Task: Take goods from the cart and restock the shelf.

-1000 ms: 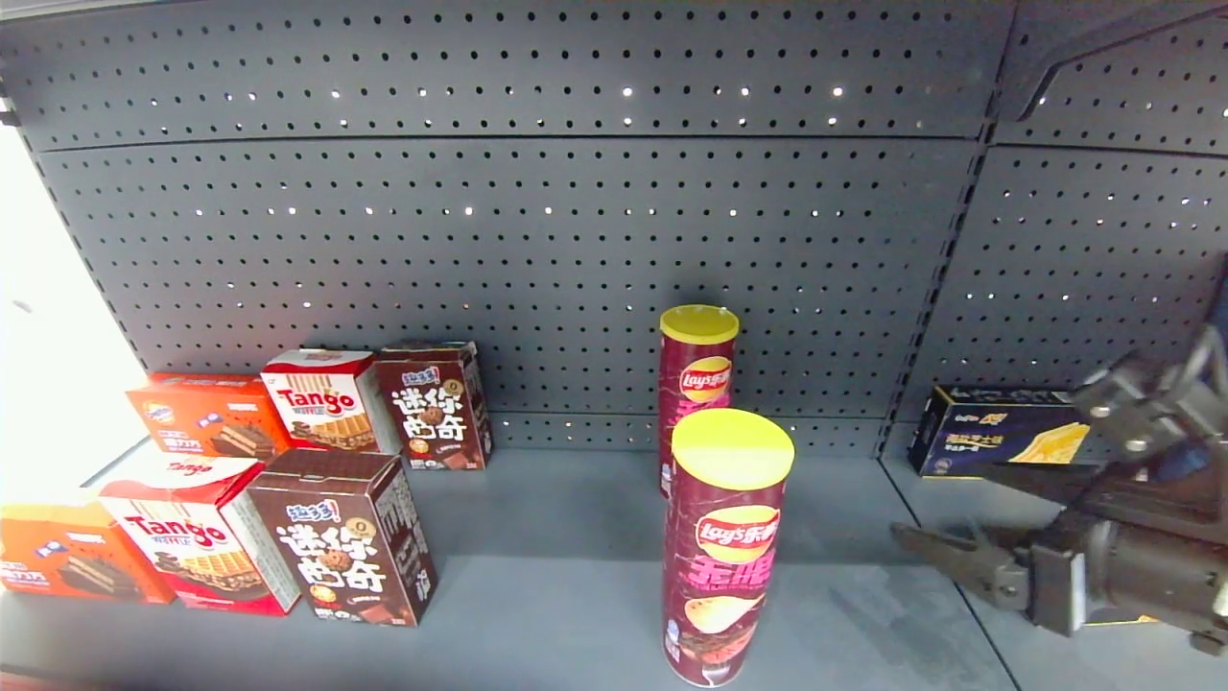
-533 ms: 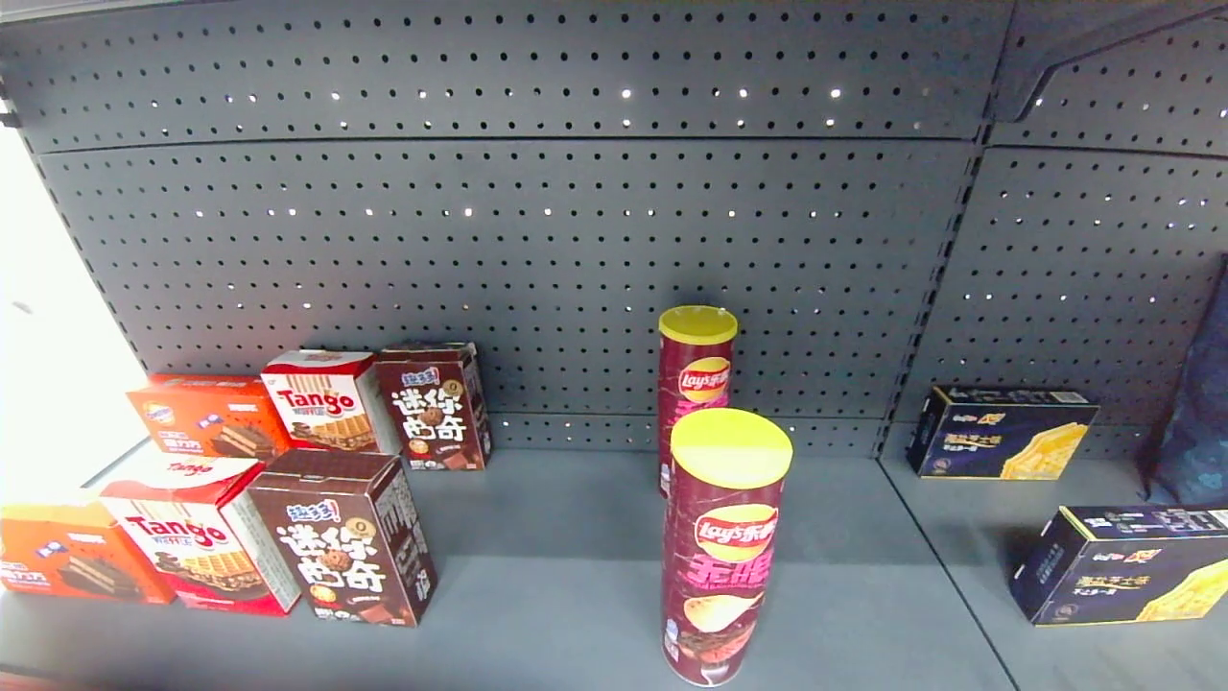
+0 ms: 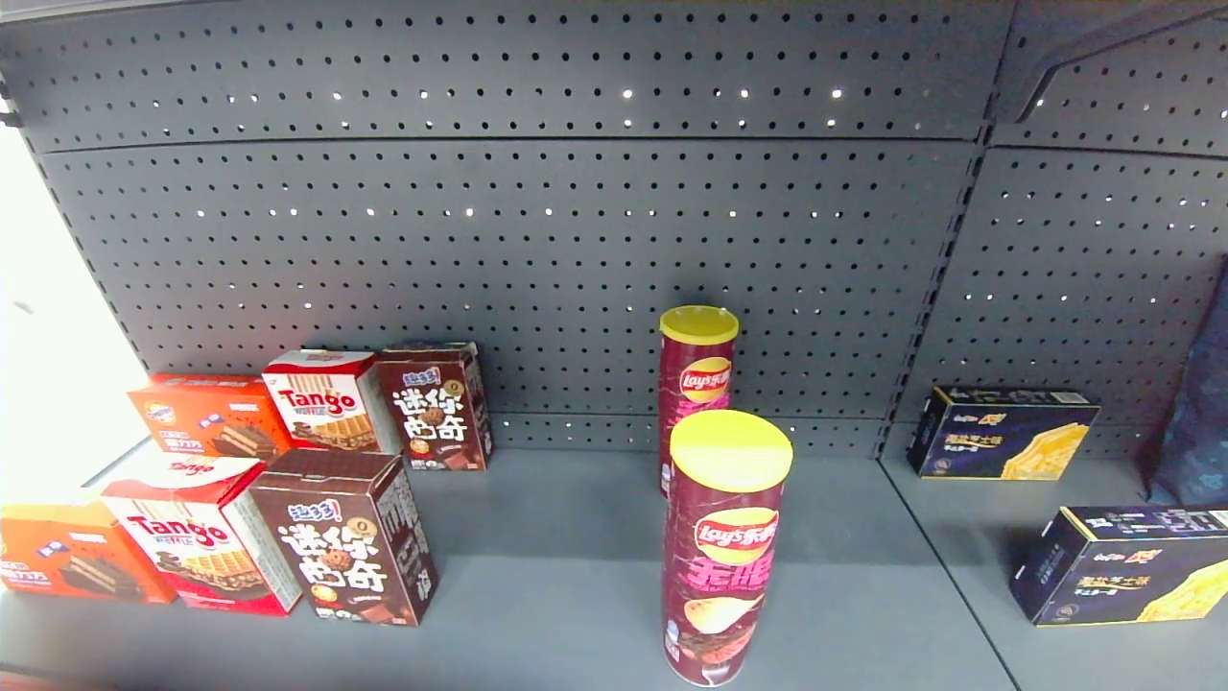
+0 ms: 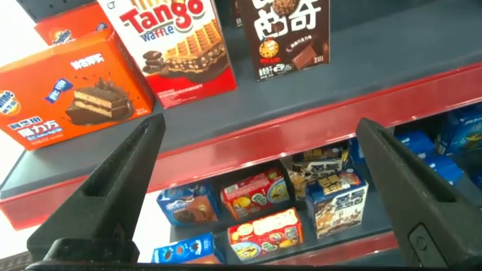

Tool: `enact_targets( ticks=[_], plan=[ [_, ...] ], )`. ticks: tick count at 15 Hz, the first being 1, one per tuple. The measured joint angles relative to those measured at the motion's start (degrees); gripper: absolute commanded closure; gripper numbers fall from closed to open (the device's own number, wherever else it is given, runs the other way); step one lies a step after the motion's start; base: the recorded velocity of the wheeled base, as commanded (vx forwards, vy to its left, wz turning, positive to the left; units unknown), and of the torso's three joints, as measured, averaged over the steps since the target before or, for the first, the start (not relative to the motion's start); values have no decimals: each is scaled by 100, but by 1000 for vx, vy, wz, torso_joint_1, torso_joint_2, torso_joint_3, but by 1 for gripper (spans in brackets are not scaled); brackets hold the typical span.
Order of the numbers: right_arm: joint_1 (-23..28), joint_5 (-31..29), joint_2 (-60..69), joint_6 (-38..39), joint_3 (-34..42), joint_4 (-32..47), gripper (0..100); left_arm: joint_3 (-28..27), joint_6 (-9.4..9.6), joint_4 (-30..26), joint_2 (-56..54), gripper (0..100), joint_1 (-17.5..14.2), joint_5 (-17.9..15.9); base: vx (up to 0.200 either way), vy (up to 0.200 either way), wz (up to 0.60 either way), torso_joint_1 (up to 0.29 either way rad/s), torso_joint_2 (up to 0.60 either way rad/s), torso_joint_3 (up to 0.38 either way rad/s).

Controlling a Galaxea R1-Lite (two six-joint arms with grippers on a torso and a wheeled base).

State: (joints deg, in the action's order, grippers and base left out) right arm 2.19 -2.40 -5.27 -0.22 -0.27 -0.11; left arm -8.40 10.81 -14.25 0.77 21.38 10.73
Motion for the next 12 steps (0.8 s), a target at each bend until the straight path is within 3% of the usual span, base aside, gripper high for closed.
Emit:
enact_targets(
  ticks=[12],
  plan=[
    [-210,38,467,20,16,44,0,16,-28,0,-66,0,20,-11,0,0,0,0,0,0]
  ],
)
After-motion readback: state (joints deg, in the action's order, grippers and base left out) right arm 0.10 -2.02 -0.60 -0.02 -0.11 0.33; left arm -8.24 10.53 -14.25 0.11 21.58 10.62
